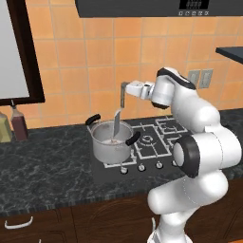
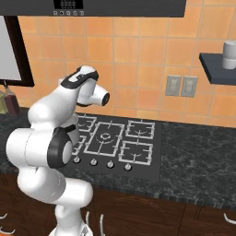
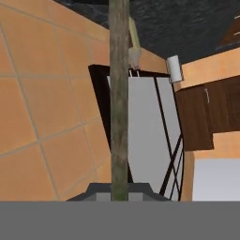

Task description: Put the garlic and potato in the pot. Retrieve the spatula and lightly stir the vegetables in the pot.

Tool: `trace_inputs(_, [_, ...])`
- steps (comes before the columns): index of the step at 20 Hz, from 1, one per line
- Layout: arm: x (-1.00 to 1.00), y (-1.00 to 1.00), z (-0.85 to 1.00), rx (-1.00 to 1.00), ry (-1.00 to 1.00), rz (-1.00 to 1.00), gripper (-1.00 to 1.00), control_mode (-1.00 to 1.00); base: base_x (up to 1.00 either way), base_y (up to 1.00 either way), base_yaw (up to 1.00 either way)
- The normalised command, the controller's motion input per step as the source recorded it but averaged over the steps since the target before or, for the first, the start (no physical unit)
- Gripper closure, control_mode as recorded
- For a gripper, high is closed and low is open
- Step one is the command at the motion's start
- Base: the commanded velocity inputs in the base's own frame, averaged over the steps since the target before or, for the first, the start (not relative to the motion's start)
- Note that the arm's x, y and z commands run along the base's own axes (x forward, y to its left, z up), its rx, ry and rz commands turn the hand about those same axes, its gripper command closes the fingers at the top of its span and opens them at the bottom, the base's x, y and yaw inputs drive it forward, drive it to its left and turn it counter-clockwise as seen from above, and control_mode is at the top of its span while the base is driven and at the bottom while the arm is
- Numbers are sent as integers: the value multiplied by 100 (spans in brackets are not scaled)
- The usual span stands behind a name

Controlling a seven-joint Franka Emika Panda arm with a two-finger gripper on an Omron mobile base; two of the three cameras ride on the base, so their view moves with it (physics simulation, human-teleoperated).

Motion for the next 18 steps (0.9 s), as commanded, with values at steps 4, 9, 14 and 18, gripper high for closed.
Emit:
trace_inputs(4, [0,1,-56,0,0,0,100,-100,0,0,0])
trace_inputs(9, [0,2,-64,0,0,0,100,-100,0,0,0])
trace_inputs(14, [5,11,-46,0,0,0,100,-100,0,0,0])
trace_inputs(18, [0,15,-5,0,-5,0,100,-100,0,0,0])
